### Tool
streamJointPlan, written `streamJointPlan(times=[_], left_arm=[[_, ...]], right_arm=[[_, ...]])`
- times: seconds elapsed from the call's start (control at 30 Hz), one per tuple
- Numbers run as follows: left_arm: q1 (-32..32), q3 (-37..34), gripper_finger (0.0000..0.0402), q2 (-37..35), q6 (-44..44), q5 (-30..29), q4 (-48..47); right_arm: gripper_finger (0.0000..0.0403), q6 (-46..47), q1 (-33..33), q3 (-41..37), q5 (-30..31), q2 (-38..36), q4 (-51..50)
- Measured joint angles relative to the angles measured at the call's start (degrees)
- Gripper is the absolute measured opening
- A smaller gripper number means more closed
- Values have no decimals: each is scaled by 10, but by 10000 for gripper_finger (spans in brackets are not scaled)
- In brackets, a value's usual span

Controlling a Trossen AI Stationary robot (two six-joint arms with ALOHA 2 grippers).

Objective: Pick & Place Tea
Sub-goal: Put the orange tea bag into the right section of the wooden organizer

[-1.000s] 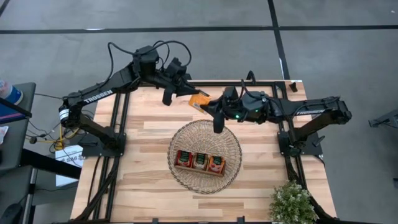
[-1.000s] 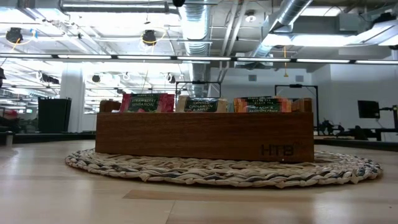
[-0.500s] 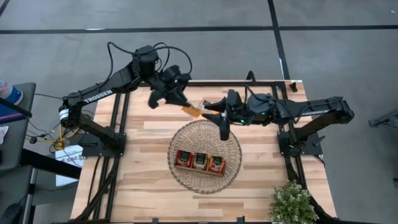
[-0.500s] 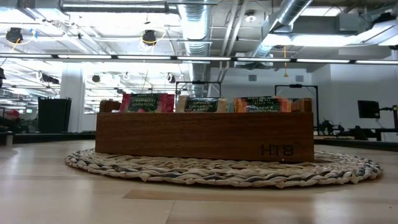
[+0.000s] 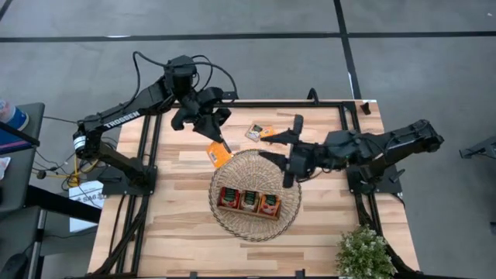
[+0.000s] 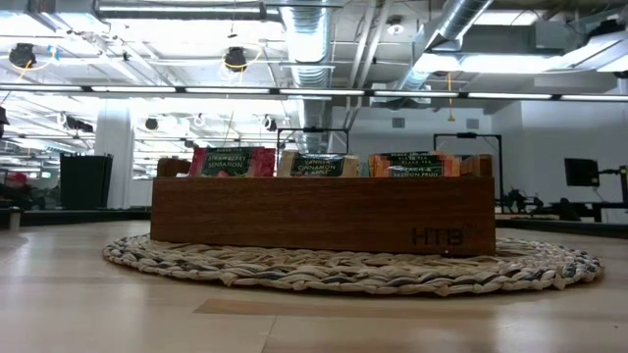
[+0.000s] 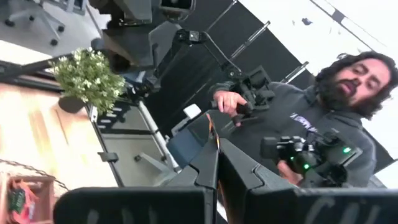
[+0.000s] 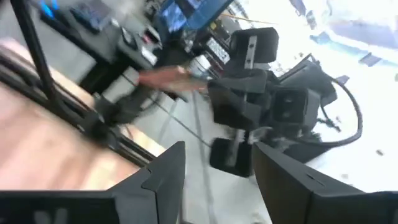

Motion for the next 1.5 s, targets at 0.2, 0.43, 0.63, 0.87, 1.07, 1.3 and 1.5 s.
streamJointPlan(times=[0.2, 0.43, 0.63, 0.87, 1.07, 1.3, 1.5], left_arm=[[0, 0, 0, 4, -61, 7, -1], [-1, 0, 0, 16, -140, 17, -5], [-1, 0, 0, 21, -150, 16, -6], [-1, 0, 0, 21, -150, 20, -6], [-11, 0, 0, 26, -140, 23, -7], [-31, 0, 0, 44, -136, 26, -2], [-39, 0, 0, 48, -130, 36, -2]], right_arm=[[195, -121, -35, -1, -32, 39, 68], [199, -248, -47, -1, -59, 98, 146], [187, -292, -46, -1, -77, 113, 217], [172, -299, -46, 0, -111, 108, 217], [173, -297, -49, 5, -149, 121, 217], [168, -297, -50, 30, -156, 147, 208], [149, -297, -45, 41, -153, 149, 184]])
